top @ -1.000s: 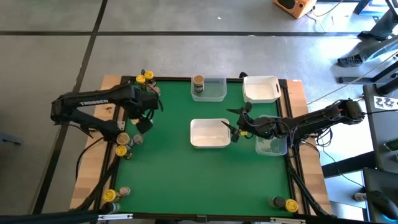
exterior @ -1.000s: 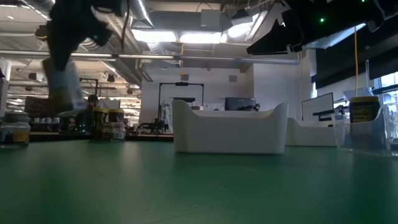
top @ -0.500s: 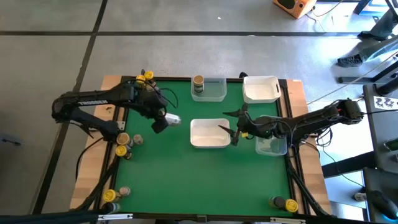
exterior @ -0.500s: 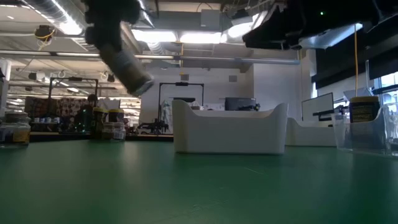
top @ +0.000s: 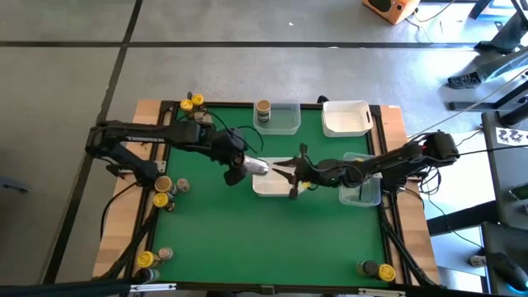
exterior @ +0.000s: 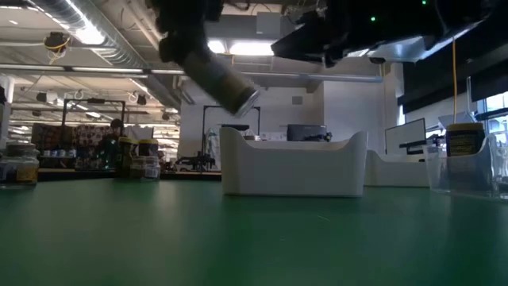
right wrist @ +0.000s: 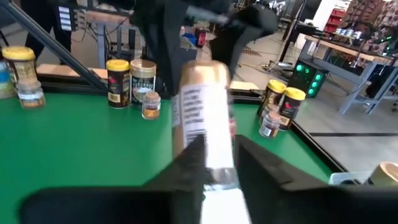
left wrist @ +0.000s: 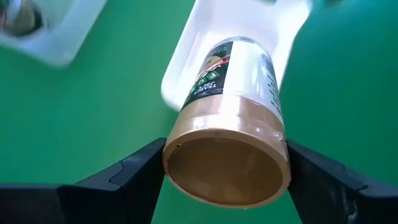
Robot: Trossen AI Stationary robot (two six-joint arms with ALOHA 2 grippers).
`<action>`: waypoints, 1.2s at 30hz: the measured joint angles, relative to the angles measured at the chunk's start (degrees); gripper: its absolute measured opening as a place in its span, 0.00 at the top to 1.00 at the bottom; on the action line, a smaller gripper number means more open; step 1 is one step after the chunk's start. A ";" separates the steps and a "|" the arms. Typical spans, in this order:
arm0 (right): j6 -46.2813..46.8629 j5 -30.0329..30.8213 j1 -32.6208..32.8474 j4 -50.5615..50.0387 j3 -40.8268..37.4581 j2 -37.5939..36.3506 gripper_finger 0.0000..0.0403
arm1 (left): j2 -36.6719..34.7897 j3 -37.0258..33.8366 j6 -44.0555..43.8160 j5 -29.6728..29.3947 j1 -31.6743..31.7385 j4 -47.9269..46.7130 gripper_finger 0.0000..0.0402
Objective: Sort spices by type
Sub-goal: Put the golden seasoning bottle into the top transparent bin
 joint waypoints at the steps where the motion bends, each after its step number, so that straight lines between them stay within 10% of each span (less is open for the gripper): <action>1: -0.41 -0.02 0.00 0.06 0.86 0.93 0.87 | 0.06 0.53 0.52 -0.13 -0.08 1.04 0.29; 5: -1.36 0.11 0.00 -1.19 2.92 2.74 0.98 | -0.09 2.28 2.04 -0.51 -0.66 2.99 0.29; 36: -5.27 8.06 0.04 -12.64 3.33 -2.23 0.99 | -0.07 3.44 8.58 -8.31 0.37 13.16 0.29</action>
